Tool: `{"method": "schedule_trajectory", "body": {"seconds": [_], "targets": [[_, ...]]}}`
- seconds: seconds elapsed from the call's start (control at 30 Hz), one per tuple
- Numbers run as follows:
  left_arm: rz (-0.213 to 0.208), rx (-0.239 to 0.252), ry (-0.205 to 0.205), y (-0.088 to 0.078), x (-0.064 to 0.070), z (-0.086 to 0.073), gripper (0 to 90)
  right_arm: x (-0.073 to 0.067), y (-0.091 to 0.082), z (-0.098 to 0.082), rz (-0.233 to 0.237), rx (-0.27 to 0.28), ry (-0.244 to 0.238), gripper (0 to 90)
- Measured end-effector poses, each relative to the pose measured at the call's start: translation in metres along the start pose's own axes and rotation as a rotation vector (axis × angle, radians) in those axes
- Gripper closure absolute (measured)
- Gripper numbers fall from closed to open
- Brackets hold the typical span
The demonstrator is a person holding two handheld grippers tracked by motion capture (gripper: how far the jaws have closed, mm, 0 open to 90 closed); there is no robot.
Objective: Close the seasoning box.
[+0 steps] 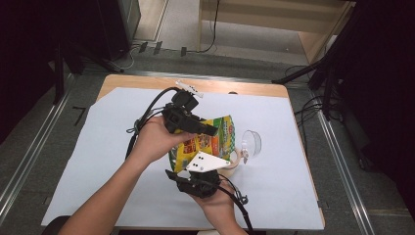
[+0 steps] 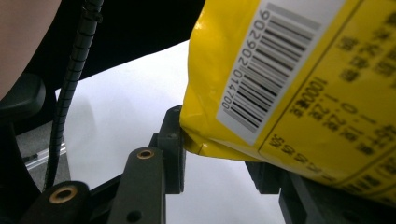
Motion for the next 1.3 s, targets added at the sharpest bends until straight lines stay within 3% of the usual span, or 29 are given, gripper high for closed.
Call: {"method": "schedule_trajectory", "body": {"seconds": [0.27,0.43,0.57,0.67,1.0,1.3], "targets": [[-0.001,0.002,-0.007,0.0004,-0.0014,-0.0003,69.4,-0.0003,-0.0004,0.0012,0.0,-0.005,0.0,63.9],[-0.003,0.017,-0.011,-0.0026,-0.0005,0.0006,69.5,-0.0028,-0.0026,0.0062,-0.008,-0.011,-0.042,63.8],[0.01,0.001,0.003,0.0018,0.001,-0.001,69.1,-0.0003,-0.0007,0.0025,0.005,-0.017,-0.007,64.0],[-0.004,0.013,-0.009,0.0006,0.0002,-0.0001,69.0,-0.0003,-0.0031,0.004,0.002,-0.017,-0.017,64.0],[0.008,0.009,0.002,-0.0005,0.0016,-0.0004,68.6,0.0014,-0.0005,0.0018,0.002,-0.01,-0.017,63.4],[0.016,0.007,0.009,-0.0014,0.0037,0.0001,68.5,0.0059,-0.0002,-0.0003,0.003,-0.013,0.013,63.2]]}}
Point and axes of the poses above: each handheld gripper's, and its own axes: y roughly forward along the jaws, z roughly out of its top, x roughly to its right, the point moved 3 cm from there along y, roughly forward along the jaws, and after that the axes turned 12 degrees about x, right-handed, at the moved point
